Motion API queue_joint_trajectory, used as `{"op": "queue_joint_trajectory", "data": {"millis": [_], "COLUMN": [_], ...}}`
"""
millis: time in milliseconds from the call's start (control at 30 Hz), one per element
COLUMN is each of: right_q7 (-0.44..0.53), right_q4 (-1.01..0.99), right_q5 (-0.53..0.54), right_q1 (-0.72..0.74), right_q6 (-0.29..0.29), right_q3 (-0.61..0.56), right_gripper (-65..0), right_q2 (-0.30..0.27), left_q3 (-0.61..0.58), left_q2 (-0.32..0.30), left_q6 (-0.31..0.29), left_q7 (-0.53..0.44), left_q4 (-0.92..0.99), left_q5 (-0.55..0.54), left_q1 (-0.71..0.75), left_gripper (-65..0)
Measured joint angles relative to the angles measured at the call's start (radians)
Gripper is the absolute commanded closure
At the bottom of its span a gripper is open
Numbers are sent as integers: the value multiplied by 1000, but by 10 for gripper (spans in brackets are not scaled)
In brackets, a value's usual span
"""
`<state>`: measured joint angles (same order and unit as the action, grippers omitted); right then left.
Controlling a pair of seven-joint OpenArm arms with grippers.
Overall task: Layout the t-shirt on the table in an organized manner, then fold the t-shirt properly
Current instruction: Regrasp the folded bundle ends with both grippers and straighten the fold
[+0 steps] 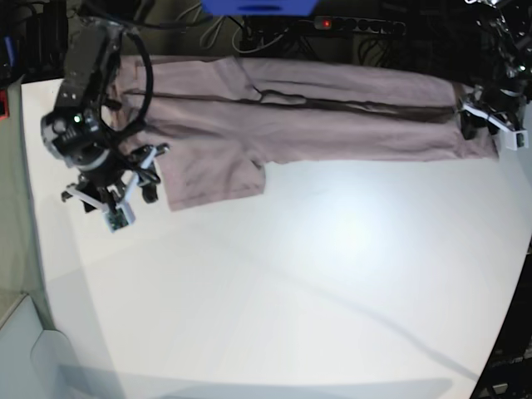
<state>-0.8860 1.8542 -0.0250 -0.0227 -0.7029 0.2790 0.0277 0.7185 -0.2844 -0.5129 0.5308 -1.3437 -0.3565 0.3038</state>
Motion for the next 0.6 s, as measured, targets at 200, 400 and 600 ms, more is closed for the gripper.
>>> {"op": "queue_joint_trajectory", "data": {"millis": [200, 400, 600], "right_q7": [-9, 132, 190], "right_q4": [-290, -480, -526], "right_q5": [-10, -2, 8], "right_q1": [122, 152, 148], "right_q6": [0, 2, 4], "right_q3": [-18, -18, -19], "right_gripper": [-351, -346, -31], "right_q2": [8, 8, 8], "left_q3": [5, 5, 5], "left_q2": [21, 21, 21], "left_q6": [8, 8, 8], "left_q7": [-11, -11, -11], "left_q4": [-5, -6, -6], "left_q5": [12, 11, 11], "left_q1": [-3, -2, -2], "left_gripper": [-316, -316, -316]}}
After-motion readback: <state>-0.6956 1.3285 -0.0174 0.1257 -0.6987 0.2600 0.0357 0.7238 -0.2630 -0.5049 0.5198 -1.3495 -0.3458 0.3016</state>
